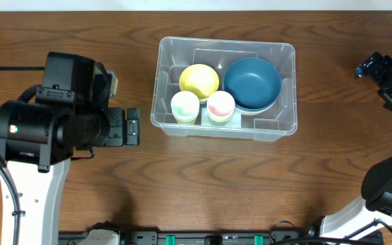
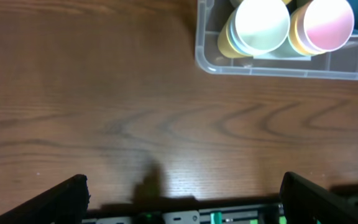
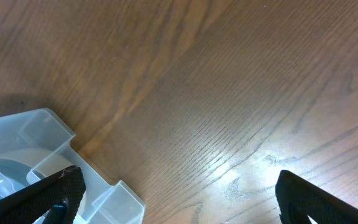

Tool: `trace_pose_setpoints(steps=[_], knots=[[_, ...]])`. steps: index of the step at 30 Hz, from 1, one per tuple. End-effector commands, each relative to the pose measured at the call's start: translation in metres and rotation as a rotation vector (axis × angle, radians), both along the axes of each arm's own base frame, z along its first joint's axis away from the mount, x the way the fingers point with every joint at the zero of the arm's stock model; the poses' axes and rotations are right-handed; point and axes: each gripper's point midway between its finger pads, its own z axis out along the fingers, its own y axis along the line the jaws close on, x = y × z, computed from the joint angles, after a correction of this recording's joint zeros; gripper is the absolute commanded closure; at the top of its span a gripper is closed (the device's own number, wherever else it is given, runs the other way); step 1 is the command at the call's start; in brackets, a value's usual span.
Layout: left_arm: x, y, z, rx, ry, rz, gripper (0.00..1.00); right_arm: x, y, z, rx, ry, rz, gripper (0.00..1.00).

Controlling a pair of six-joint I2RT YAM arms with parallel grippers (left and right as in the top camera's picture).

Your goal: Pack container

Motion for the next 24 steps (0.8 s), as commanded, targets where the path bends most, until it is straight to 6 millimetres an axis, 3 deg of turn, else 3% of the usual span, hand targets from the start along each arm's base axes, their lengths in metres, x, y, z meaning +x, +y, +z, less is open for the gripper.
trace_pose_setpoints(steps=[1,9,14,19,24], knots=[[-0.001,0.009,0.010,0.029,-0.056,0.010,0.02,-0.001,0.000,0.002,-0.001,-0.003,-0.012,0.01],[-0.007,0.032,0.060,0.005,-0.474,0.088,0.02,-0.001,0.000,0.002,-0.001,-0.003,-0.012,0.01],[-0.008,0.044,0.077,0.001,-0.784,0.141,0.02,-0.001,0.000,0.002,-0.001,-0.003,-0.012,0.01],[-0.002,0.046,0.074,-0.016,-1.055,0.150,0.02,-0.001,-0.001,0.002,-0.001,-0.003,-0.013,0.01],[0.007,0.041,0.037,-0.044,-1.222,0.124,0.02,-0.001,0.000,0.002,-0.001,-0.004,-0.012,0.01]])
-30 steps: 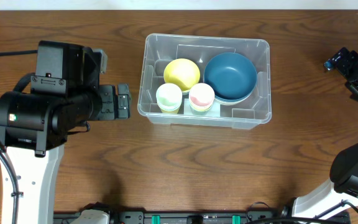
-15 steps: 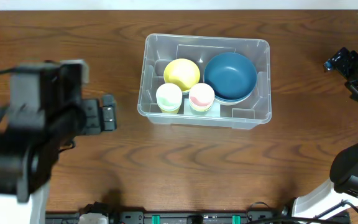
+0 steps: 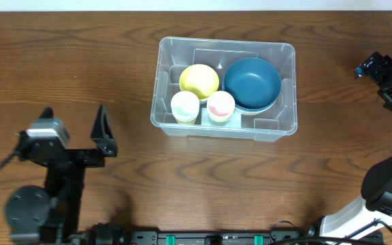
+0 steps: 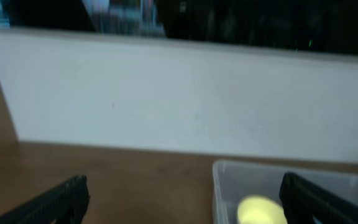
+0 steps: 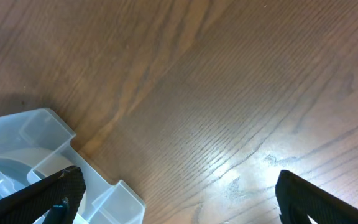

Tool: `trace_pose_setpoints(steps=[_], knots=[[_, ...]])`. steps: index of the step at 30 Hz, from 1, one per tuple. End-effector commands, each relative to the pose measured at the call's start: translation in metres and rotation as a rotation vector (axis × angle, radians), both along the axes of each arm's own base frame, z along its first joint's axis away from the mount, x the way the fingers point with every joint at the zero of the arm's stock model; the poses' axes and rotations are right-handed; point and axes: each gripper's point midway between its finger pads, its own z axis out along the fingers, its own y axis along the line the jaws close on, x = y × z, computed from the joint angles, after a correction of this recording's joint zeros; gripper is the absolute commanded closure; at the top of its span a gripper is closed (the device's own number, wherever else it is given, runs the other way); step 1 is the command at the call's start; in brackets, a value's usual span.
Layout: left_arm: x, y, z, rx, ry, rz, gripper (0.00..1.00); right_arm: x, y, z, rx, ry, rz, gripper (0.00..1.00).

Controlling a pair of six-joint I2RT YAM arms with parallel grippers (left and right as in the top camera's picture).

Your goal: Pack container

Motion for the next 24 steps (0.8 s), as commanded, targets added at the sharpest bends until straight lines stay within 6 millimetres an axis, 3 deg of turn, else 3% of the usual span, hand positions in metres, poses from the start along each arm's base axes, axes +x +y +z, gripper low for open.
trace_pose_setpoints(steps=[1,14,18,24], knots=[[0.004,-0.003,-0.038,0.018,-0.029,-0.019,0.02,-0.001,0.000,0.002,0.000,-0.003,-0.012,0.01],[0.015,-0.006,-0.151,0.019,-0.028,-0.039,0.02,-0.001,0.000,0.002,-0.001,-0.003,-0.012,0.01],[0.016,-0.005,-0.173,0.033,-0.001,-0.031,0.02,-0.001,0.000,0.002,0.000,-0.003,-0.012,0.01],[0.014,-0.005,-0.188,0.074,0.006,-0.032,0.02,-0.001,0.000,0.002,0.000,-0.003,-0.012,0.01]])
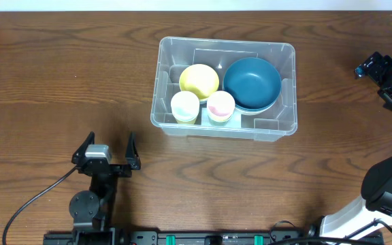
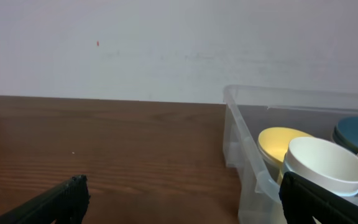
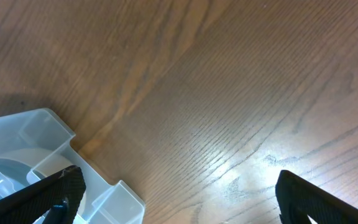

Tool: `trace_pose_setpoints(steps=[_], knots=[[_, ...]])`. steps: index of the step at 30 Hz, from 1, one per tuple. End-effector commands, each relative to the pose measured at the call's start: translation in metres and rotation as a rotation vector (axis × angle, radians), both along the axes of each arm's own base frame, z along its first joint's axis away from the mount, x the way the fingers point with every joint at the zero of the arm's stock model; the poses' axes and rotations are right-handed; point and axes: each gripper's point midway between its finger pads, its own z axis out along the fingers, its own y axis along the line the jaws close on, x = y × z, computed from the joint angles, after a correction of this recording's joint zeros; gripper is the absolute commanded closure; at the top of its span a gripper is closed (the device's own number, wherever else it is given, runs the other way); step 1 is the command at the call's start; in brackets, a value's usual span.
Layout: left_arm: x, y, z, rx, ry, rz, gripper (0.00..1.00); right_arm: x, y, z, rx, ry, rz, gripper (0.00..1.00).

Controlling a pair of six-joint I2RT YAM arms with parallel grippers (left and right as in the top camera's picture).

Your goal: Pack container

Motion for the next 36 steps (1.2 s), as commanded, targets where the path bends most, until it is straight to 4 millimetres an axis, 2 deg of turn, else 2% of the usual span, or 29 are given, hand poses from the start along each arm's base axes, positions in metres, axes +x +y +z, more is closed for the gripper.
trace_pose_setpoints(steps=[1,10,36], knots=[[-0.002,0.000,-0.006,0.040,-0.008,-0.001,0.02,-0.001,0.000,0.002,-0.001,-0.004,-0.012,0.01],[-0.004,0.000,-0.041,0.037,0.126,-0.005,0.02,-0.001,0.000,0.002,-0.001,-0.003,-0.012,0.01],[-0.004,0.000,-0.041,0.037,0.127,-0.005,0.02,-0.001,0.000,0.002,-0.001,-0.004,-0.012,0.01]])
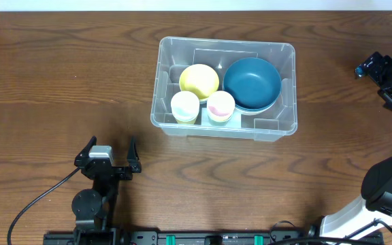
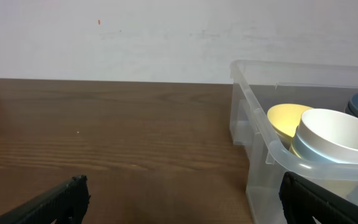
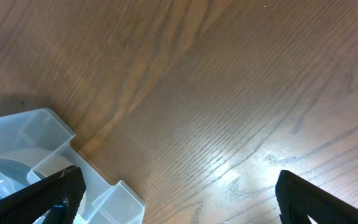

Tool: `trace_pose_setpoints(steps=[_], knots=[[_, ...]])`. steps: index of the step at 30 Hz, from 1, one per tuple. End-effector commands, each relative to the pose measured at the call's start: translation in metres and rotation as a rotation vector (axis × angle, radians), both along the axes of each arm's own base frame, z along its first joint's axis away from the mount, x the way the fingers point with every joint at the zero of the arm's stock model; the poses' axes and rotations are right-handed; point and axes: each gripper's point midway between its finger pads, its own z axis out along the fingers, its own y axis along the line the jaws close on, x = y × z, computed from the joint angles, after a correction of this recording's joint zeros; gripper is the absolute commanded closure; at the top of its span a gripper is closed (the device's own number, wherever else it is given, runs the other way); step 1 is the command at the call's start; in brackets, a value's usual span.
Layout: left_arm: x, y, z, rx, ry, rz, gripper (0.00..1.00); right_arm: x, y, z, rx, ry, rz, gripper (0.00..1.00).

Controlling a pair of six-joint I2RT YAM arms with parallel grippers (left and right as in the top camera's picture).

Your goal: Pack container

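A clear plastic container point(image 1: 278, 126) stands at the table's middle back. Inside it are a yellow bowl point(image 1: 199, 80), a blue bowl point(image 1: 252, 83) and two white cups point(image 1: 185, 105), one greenish inside, the other point(image 1: 220, 105) pinkish. My left gripper point(image 1: 107, 158) sits low near the front edge, left of the container, open and empty. Its camera looks level at the container wall point(image 2: 260, 149), the yellow bowl point(image 2: 284, 118) and a white cup point(image 2: 340, 134). My right gripper point(image 1: 385, 80) hangs at the far right, open and empty, the container's corner point(image 3: 42, 149) beneath it.
A black cable point(image 1: 39, 197) runs from the left arm's base toward the front left. A dark rail point(image 1: 209, 238) lines the front edge. A white wall point(image 2: 166, 37) rises behind the table. The right arm's white base point(image 1: 380, 197) stands at the front right.
The left gripper has shifted only slightly, and the container looks a little nearer in the left wrist view. The right arm and the container's contents are unchanged.
The left arm first hovered high over the table left of the container, camera facing down. Then it was drawn back to the front left, camera toward the wall. Then it sat folded low by the front edge, facing the container, as now. The right arm stayed still.
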Motion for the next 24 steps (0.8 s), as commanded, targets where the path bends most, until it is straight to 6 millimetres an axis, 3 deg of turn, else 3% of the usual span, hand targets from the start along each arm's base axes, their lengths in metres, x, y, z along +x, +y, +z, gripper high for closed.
trace_pose_setpoints(steps=[1,10,16,20,24], knots=[[-0.001,-0.001,-0.015,0.015,0.048,-0.011,0.02,-0.001,0.000,0.002,-0.001,-0.004,-0.012,0.01],[-0.001,-0.001,-0.015,0.015,0.048,-0.011,0.02,0.000,0.003,0.000,0.001,0.000,-0.003,0.01],[-0.001,-0.001,-0.015,0.015,0.048,-0.011,0.02,0.009,0.036,0.012,-0.031,-0.025,0.089,0.01],[-0.001,-0.001,-0.015,0.015,0.048,-0.011,0.02,0.014,0.053,0.046,-0.226,-0.090,0.158,0.01],[-0.001,-0.001,-0.015,0.015,0.048,-0.011,0.02,0.019,0.075,0.109,-0.481,-0.256,0.195,0.01]])
